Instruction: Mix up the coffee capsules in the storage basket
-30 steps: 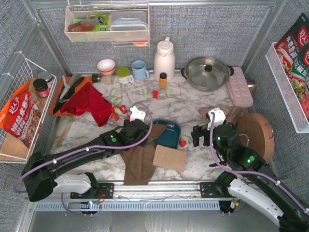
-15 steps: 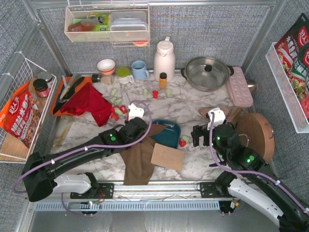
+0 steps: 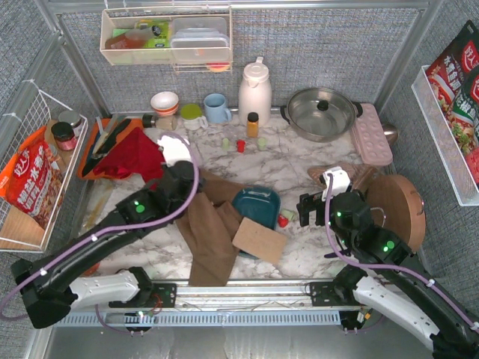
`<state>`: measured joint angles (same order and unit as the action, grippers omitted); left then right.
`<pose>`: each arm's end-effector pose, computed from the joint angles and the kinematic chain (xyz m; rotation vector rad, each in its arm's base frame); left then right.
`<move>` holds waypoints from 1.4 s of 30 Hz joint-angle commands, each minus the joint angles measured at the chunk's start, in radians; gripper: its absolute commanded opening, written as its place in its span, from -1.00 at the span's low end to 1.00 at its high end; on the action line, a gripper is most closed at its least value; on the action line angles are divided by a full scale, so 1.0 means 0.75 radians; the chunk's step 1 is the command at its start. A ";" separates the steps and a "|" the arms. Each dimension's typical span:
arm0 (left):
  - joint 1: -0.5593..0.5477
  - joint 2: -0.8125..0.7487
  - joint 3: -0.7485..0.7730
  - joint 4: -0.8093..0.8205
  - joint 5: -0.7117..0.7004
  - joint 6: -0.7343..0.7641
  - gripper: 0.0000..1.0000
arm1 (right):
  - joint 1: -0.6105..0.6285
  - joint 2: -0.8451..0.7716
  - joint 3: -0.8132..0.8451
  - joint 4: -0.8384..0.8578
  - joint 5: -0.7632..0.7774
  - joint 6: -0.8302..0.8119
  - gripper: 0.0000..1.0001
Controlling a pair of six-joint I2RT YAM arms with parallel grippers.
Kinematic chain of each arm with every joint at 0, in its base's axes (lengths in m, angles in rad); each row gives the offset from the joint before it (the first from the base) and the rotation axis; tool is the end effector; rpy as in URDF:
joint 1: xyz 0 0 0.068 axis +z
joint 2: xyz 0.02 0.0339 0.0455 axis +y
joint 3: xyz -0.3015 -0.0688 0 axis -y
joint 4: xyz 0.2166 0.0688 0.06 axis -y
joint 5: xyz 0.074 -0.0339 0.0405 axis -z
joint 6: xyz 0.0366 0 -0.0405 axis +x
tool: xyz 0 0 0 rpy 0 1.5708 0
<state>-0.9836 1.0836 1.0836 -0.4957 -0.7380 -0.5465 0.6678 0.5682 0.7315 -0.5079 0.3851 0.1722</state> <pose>0.1226 -0.1398 0.3918 -0.0155 1.9386 -0.2529 0.0646 0.0334 0.3337 -0.2108 1.8826 0.2043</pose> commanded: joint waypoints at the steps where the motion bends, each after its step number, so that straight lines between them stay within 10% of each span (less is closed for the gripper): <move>1: 0.100 -0.042 0.131 -0.009 -0.167 0.156 -1.00 | 0.003 0.000 -0.002 0.011 0.012 0.001 0.98; 25: 0.730 0.503 1.420 0.208 -0.152 0.825 -1.00 | 0.002 0.026 -0.006 0.026 -0.011 -0.003 0.98; 31: 0.826 0.543 1.374 0.516 -0.225 1.019 -1.00 | 0.002 0.032 -0.008 0.030 -0.016 -0.003 0.98; 42: 1.180 0.698 1.308 0.571 0.135 0.739 -1.00 | 0.003 0.058 -0.008 0.033 -0.044 -0.001 0.98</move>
<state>-0.1444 1.5757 2.0537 -0.1577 -0.7490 0.0929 0.6678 0.6083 0.7261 -0.5041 0.3588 0.1688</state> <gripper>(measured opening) 0.003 0.989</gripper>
